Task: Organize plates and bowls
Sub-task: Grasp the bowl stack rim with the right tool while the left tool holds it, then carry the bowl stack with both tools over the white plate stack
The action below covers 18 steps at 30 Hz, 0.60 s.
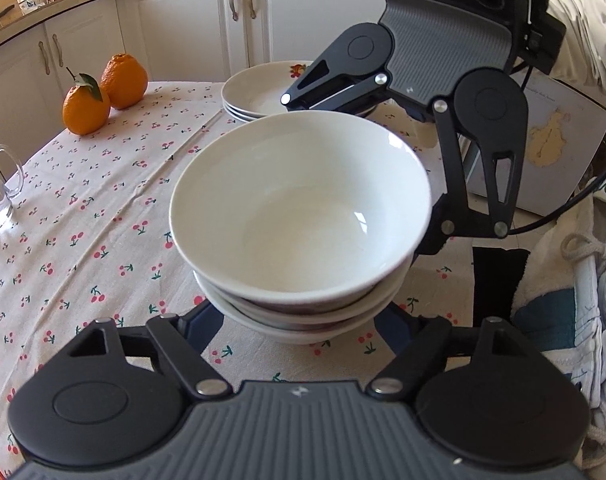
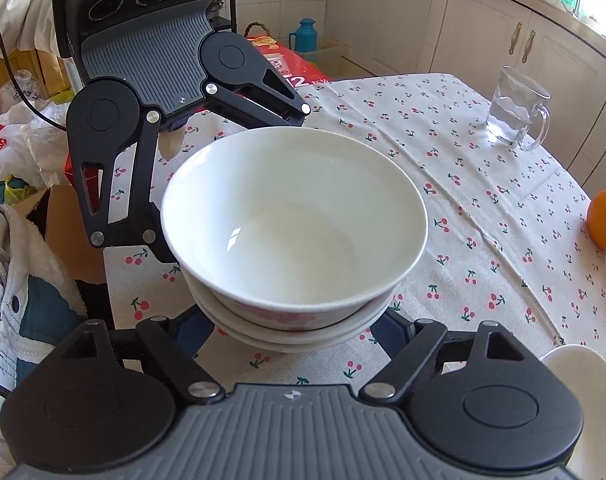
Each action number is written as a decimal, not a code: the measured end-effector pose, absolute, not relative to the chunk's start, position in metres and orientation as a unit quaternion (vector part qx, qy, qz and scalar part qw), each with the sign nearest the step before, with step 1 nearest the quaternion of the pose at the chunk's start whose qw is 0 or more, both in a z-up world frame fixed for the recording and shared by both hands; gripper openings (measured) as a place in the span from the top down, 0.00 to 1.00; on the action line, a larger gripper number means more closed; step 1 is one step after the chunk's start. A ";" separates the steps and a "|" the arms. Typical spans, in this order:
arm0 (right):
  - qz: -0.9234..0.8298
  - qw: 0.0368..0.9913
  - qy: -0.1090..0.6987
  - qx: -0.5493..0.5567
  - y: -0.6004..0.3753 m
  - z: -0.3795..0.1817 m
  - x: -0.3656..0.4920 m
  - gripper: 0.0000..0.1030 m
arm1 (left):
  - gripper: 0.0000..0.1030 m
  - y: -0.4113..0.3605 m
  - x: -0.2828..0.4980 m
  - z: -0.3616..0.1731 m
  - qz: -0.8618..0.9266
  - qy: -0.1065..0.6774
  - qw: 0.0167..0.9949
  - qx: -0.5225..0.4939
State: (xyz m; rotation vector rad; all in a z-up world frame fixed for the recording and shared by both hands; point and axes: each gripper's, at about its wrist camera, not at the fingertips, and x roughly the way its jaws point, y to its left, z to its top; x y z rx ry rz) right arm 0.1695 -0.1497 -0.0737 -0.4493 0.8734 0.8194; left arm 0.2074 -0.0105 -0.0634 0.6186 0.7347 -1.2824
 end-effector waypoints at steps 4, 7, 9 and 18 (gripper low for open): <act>0.384 0.804 0.403 -0.209 -0.155 -0.069 0.167 0.15 | 0.21 -0.017 0.207 -0.057 -0.573 0.327 0.699 0.276; 0.383 0.807 0.399 -0.206 -0.164 -0.063 0.167 0.15 | 0.21 -0.025 0.205 -0.050 -0.573 0.321 0.701 0.277; 0.381 0.810 0.396 -0.205 -0.171 -0.058 0.166 0.15 | 0.21 -0.034 0.205 -0.044 -0.574 0.316 0.703 0.277; 0.360 0.827 0.377 -0.212 -0.220 -0.029 0.157 0.15 | 0.21 -0.085 0.210 -0.022 -0.589 0.291 0.703 0.273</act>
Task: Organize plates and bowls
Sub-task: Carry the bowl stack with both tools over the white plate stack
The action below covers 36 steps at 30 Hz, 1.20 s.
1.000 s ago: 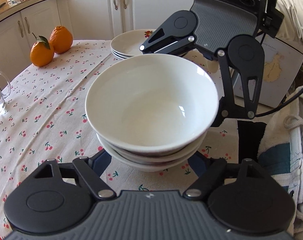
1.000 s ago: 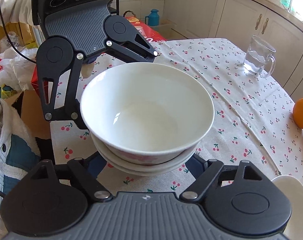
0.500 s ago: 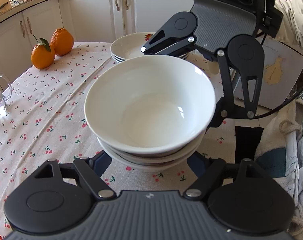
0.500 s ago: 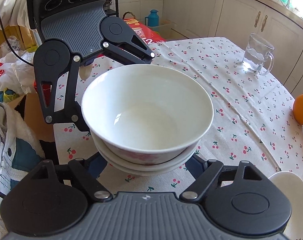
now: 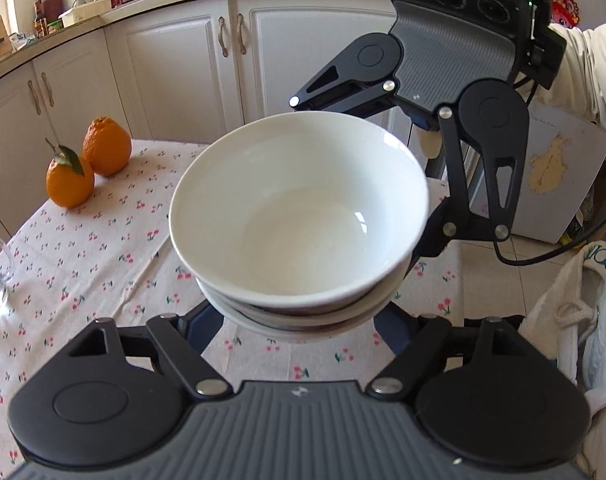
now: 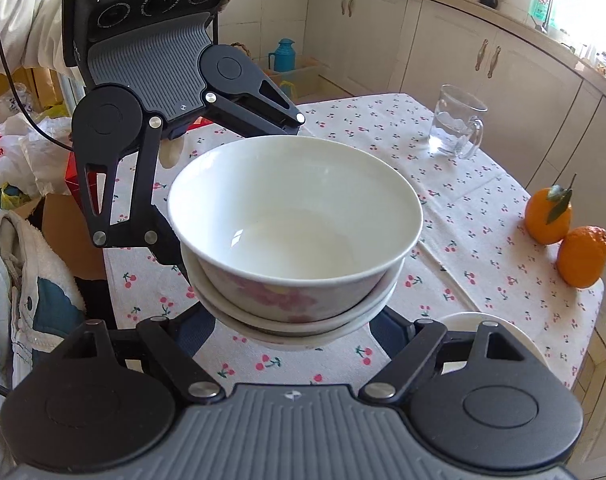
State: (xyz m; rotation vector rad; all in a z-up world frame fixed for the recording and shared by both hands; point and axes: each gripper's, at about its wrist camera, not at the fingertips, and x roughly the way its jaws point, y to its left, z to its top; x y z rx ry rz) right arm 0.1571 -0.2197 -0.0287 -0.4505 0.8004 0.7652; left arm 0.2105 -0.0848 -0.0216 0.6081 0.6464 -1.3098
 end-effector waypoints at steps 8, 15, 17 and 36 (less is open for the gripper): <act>0.320 0.844 0.378 -0.207 -0.277 -0.018 0.161 0.15 | 0.21 -0.142 0.226 -0.018 -0.608 0.258 0.694 0.287; 0.288 0.852 0.390 -0.197 -0.315 -0.022 0.166 0.15 | 0.21 -0.178 0.240 -0.025 -0.620 0.250 0.681 0.298; 0.282 0.853 0.393 -0.192 -0.322 -0.024 0.168 0.15 | 0.21 -0.183 0.241 -0.027 -0.623 0.251 0.678 0.299; 0.258 0.857 0.412 -0.169 -0.345 -0.037 0.181 0.15 | 0.21 -0.206 0.255 -0.040 -0.629 0.265 0.668 0.298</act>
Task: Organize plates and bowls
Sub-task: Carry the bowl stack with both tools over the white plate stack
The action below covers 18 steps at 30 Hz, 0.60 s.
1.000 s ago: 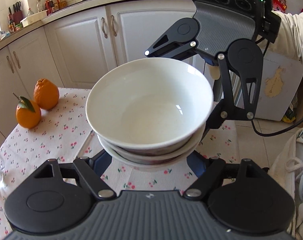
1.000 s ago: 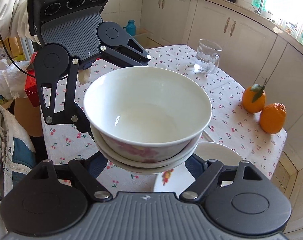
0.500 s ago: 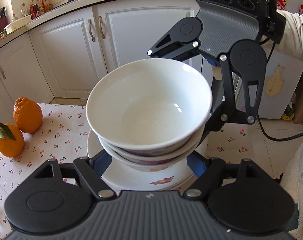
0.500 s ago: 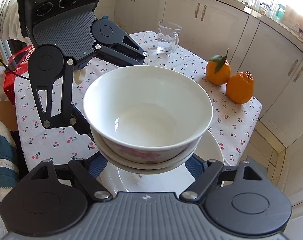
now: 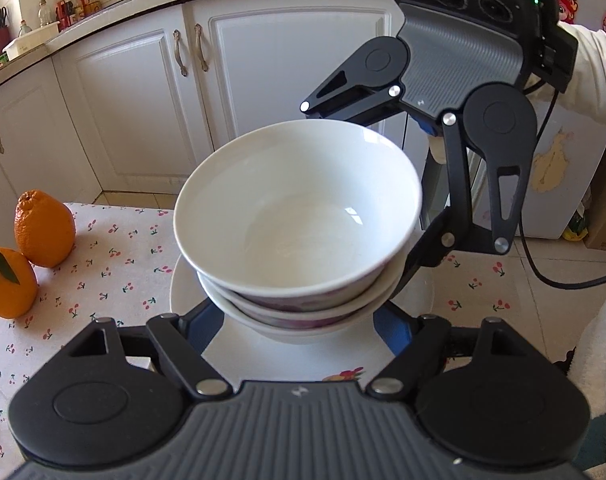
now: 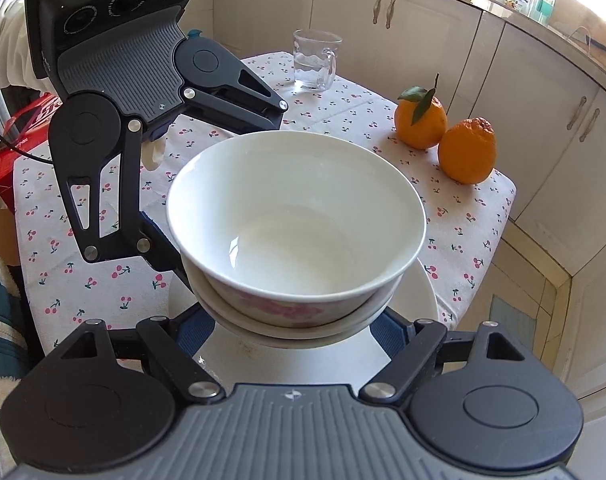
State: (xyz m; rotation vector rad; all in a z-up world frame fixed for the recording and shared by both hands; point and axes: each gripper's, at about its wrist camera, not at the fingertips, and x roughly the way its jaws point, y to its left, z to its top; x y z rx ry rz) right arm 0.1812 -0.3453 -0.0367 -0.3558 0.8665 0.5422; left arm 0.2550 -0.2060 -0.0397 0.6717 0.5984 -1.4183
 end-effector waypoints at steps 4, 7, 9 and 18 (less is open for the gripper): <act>0.255 0.856 0.419 -0.164 -0.348 -0.040 0.183 0.15 | 0.21 -0.209 0.256 -0.043 -0.629 0.267 0.667 0.298; 0.253 0.856 0.422 -0.160 -0.351 -0.042 0.184 0.15 | 0.21 -0.211 0.257 -0.044 -0.629 0.270 0.666 0.296; 0.253 0.856 0.423 -0.157 -0.352 -0.043 0.185 0.15 | 0.21 -0.211 0.257 -0.045 -0.630 0.272 0.665 0.295; 0.246 0.855 0.431 -0.147 -0.356 -0.047 0.190 0.15 | 0.21 -0.216 0.261 -0.050 -0.630 0.278 0.662 0.296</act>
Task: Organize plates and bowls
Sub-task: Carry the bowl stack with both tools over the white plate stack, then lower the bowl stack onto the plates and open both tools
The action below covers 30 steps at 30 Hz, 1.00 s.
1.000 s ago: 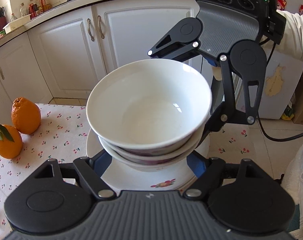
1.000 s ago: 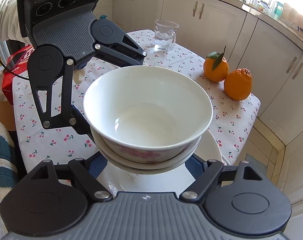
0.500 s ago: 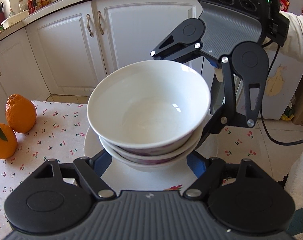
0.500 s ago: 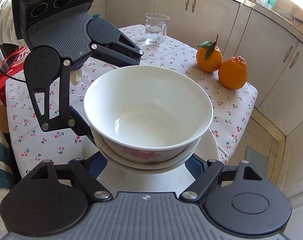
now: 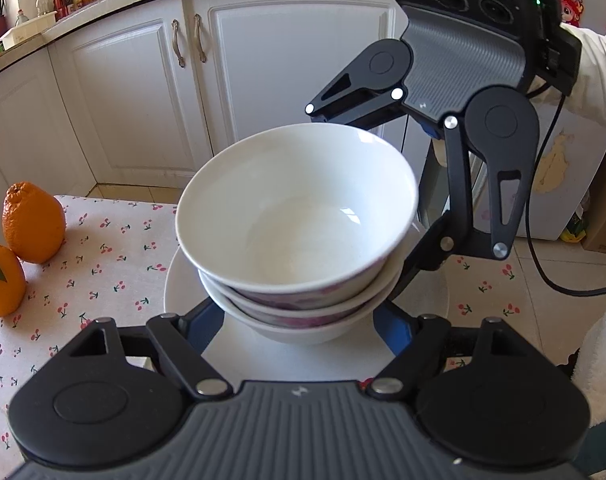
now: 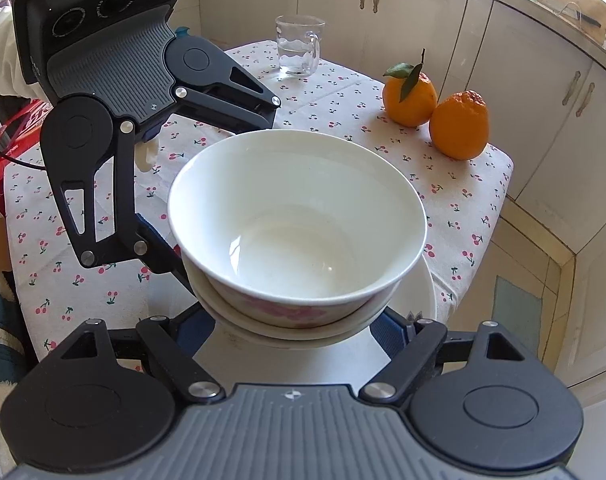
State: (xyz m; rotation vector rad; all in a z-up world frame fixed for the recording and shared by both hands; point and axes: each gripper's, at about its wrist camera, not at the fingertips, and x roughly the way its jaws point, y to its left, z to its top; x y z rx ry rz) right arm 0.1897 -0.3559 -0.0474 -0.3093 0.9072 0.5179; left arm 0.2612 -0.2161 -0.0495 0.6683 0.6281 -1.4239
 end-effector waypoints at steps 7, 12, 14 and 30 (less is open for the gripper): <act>0.242 0.857 0.431 -0.146 -0.357 -0.050 0.192 0.15 | 0.21 -0.216 0.262 -0.049 -0.630 0.278 0.662 0.295; 0.235 0.858 0.431 -0.153 -0.353 -0.050 0.189 0.15 | 0.20 -0.216 0.258 -0.051 -0.627 0.269 0.665 0.304; 0.230 0.858 0.431 -0.158 -0.350 -0.050 0.187 0.15 | 0.18 -0.215 0.257 -0.052 -0.623 0.266 0.669 0.307; 0.155 0.890 0.412 -0.116 -0.339 -0.023 0.159 0.00 | 0.02 -0.186 0.219 -0.033 -0.519 0.204 0.774 0.298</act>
